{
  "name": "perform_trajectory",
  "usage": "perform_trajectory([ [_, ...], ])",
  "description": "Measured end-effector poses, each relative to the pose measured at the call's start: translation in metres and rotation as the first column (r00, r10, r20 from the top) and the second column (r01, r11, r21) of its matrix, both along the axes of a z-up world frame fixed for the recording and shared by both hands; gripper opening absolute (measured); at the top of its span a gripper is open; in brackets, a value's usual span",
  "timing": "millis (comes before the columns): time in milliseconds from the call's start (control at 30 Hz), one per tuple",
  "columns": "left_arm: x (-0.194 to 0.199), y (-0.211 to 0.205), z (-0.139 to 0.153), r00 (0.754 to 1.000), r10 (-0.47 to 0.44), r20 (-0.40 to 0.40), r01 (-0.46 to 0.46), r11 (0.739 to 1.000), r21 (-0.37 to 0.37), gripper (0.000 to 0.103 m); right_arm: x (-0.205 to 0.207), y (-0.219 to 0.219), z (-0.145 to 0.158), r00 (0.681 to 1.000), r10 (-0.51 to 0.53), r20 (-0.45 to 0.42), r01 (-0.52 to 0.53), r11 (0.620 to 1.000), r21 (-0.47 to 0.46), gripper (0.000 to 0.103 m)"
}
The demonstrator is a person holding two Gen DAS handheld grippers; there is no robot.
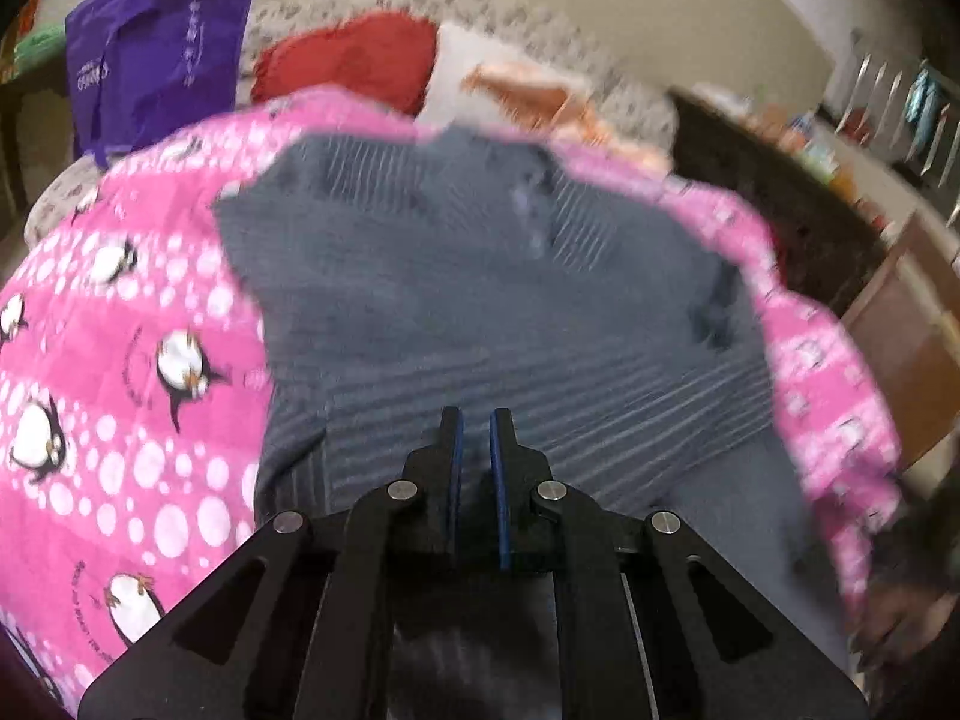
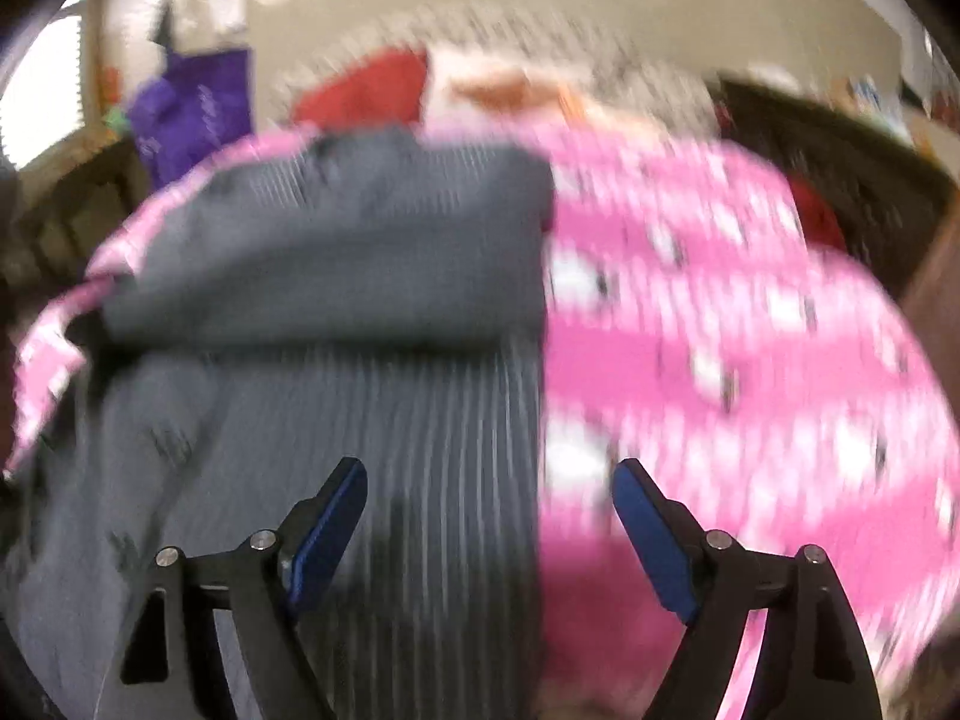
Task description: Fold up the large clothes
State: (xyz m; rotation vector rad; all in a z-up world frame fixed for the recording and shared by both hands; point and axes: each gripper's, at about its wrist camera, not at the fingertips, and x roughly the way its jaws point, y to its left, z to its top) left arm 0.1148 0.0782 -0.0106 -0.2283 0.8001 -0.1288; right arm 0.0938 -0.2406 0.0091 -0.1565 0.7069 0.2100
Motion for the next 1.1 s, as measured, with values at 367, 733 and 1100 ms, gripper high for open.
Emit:
perform_trajectory([
  [367,0.000,0.021,-0.042,0.991,0.134,-0.024,-0.134,0.991,0.009,0.006,0.131,0.026,-0.008,0.990,0.140,-0.011,-0.139,0.985,0.104,0.030],
  [733,0.002,0.032,-0.048,0.991,0.132,-0.037,-0.135,0.987,-0.092,0.006,0.169,0.004,-0.039,0.997,0.048,-0.058,-0.040,0.990,0.138,0.025],
  [1100,0.004,0.030,-0.046,0.990,0.133,-0.039,-0.136,0.987,-0.085,0.006,0.216,-0.008,-0.033,0.988,-0.037,-0.151,0.052,0.994,0.096,0.066],
])
